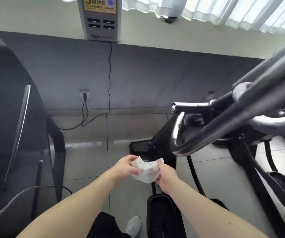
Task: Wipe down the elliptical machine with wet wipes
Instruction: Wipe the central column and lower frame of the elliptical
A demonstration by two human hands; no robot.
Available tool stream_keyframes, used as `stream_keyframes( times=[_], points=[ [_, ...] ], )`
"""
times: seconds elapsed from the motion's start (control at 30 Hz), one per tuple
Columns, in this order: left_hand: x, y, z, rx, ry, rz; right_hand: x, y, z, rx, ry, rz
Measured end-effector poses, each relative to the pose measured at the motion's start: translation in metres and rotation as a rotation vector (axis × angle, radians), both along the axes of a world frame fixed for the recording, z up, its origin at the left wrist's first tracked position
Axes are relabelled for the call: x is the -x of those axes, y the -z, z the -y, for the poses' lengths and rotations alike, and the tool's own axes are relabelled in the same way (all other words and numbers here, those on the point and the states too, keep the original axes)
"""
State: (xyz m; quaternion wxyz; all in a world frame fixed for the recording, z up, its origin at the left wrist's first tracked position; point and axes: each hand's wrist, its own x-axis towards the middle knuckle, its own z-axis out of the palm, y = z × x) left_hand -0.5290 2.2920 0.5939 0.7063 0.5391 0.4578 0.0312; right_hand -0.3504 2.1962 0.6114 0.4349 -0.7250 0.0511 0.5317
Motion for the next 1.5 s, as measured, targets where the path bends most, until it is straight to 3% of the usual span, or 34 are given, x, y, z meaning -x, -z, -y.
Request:
stream_keyframes(
  times=[0.1,0.4,0.6,0.67,0.93,1.2,1.3,1.43,1.5],
  points=[
    [0.005,0.015,-0.014,0.042,0.105,0.027,0.012,0.006,-0.011,0.074,-0.07,-0.053],
    [0.001,0.061,-0.052,-0.163,0.233,-0.026,0.014,0.041,-0.02,0.127,-0.146,0.039],
    [-0.024,0.133,-0.063,-0.356,0.366,-0.157,-0.001,0.106,-0.022,0.139,-0.694,0.369],
    [-0.037,0.169,-0.064,-0.385,0.348,-0.15,-0.014,0.138,-0.024,0.142,-0.773,0.482],
    [-0.114,0.327,-0.092,-0.367,0.201,0.002,-0.083,0.294,-0.05,-0.032,-0.468,0.417],
    [-0.205,0.464,-0.105,-0.587,0.294,0.124,-0.144,0.463,-0.078,0.106,-0.175,0.685],
    [-0.233,0.491,-0.105,-0.64,0.312,0.193,-0.165,0.502,-0.082,-0.024,-0.057,0.562],
    [-0.262,0.502,-0.109,-0.777,0.387,0.252,-0.192,0.523,-0.084,-0.361,0.098,0.278],
    [-0.267,0.497,-0.112,-0.748,0.443,0.286,-0.198,0.52,-0.083,-0.46,0.07,0.284]
  ],
)
